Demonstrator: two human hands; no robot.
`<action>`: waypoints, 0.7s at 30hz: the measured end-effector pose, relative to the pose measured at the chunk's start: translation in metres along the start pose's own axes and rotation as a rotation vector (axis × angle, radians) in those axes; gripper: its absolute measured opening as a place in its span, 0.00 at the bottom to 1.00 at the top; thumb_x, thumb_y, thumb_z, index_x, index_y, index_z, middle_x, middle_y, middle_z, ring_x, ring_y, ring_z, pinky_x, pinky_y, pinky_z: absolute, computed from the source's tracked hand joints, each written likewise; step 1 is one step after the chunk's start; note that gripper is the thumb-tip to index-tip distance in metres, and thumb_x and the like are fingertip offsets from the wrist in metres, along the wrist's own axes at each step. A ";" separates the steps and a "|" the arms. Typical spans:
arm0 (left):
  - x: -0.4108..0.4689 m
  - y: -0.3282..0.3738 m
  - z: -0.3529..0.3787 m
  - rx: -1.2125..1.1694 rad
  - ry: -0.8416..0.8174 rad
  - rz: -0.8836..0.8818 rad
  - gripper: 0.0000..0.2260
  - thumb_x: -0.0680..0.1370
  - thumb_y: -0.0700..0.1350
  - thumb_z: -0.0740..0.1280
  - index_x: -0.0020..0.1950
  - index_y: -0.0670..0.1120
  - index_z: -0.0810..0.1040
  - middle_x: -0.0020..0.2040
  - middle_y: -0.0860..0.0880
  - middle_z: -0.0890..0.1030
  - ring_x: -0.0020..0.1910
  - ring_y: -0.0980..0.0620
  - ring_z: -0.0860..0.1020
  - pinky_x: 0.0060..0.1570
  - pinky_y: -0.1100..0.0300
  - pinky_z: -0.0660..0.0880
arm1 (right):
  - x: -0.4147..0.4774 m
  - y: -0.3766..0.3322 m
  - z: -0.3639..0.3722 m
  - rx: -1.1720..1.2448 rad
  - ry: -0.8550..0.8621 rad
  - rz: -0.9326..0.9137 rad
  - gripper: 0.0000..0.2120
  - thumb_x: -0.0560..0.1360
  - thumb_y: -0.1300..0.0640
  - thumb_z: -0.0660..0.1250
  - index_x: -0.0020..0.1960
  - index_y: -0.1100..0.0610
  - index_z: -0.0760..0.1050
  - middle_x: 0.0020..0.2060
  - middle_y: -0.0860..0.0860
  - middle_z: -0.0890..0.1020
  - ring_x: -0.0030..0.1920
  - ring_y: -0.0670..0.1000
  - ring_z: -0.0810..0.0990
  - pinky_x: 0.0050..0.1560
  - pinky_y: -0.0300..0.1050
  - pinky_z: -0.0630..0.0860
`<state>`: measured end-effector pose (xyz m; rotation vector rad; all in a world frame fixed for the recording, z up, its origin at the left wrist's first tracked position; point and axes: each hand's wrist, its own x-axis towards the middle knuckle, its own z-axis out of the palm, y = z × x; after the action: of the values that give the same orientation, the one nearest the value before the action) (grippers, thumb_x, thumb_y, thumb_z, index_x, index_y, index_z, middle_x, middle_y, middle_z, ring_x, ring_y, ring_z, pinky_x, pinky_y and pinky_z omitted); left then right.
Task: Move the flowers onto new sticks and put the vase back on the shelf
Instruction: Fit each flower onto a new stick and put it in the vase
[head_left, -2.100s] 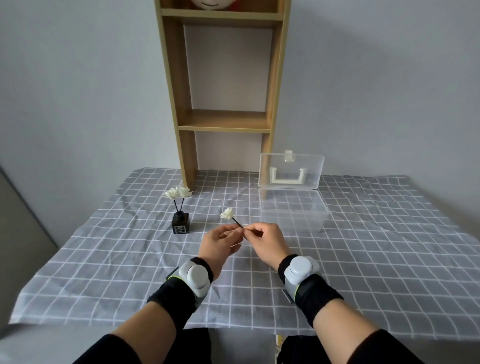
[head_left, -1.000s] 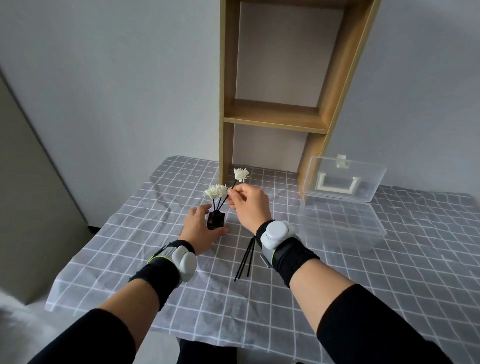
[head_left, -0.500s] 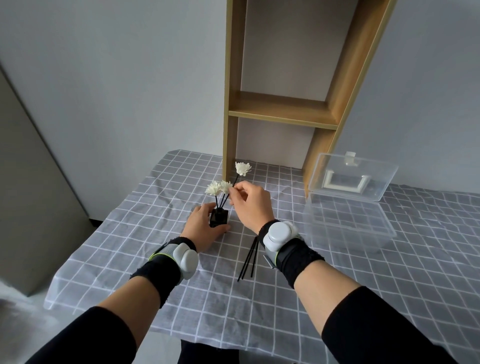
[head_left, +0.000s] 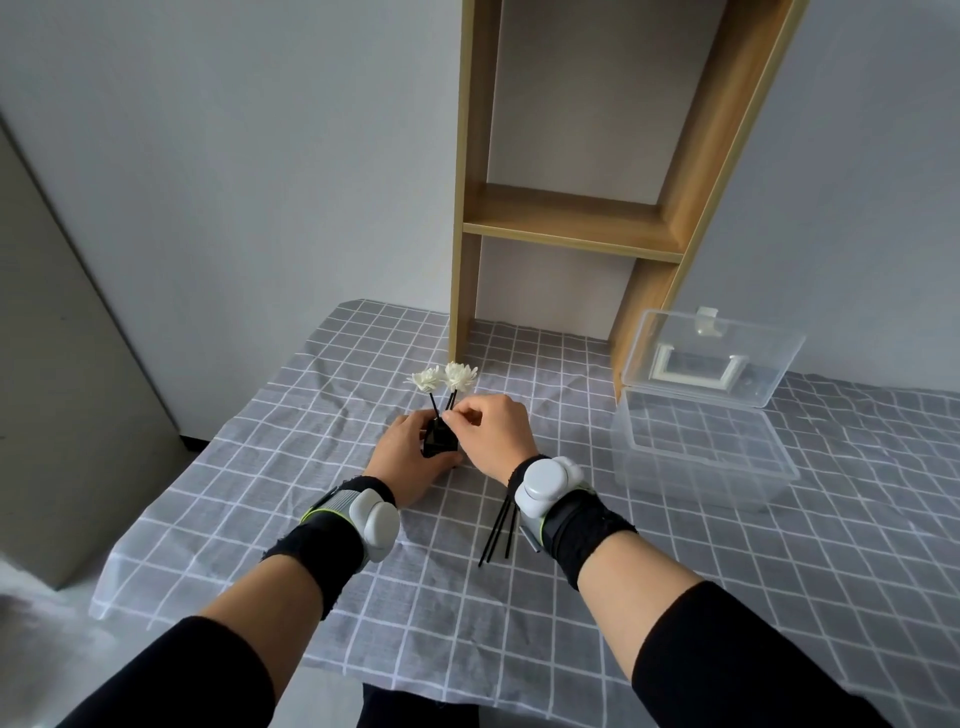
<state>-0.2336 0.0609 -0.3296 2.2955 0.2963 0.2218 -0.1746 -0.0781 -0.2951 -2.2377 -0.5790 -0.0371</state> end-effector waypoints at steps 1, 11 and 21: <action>0.000 0.000 0.000 -0.008 -0.004 0.003 0.29 0.71 0.52 0.78 0.69 0.48 0.74 0.61 0.47 0.77 0.58 0.46 0.78 0.62 0.48 0.76 | 0.000 0.001 0.001 0.004 -0.005 0.018 0.09 0.77 0.50 0.71 0.45 0.54 0.86 0.41 0.49 0.87 0.44 0.51 0.84 0.51 0.48 0.81; 0.001 -0.001 -0.003 0.000 -0.029 0.023 0.27 0.71 0.48 0.78 0.68 0.49 0.74 0.60 0.48 0.77 0.58 0.47 0.78 0.62 0.50 0.75 | 0.002 0.003 -0.002 0.053 0.051 0.039 0.10 0.76 0.49 0.71 0.46 0.55 0.84 0.40 0.49 0.86 0.43 0.50 0.83 0.47 0.42 0.78; 0.001 0.006 -0.006 0.004 -0.046 0.060 0.22 0.70 0.46 0.79 0.63 0.51 0.78 0.53 0.54 0.76 0.54 0.52 0.80 0.53 0.58 0.76 | -0.005 0.004 -0.018 0.029 -0.103 0.085 0.09 0.75 0.52 0.71 0.51 0.54 0.85 0.43 0.46 0.85 0.45 0.46 0.83 0.51 0.38 0.79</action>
<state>-0.2335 0.0616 -0.3213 2.3123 0.2045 0.1983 -0.1749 -0.0952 -0.2866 -2.2438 -0.5348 0.1297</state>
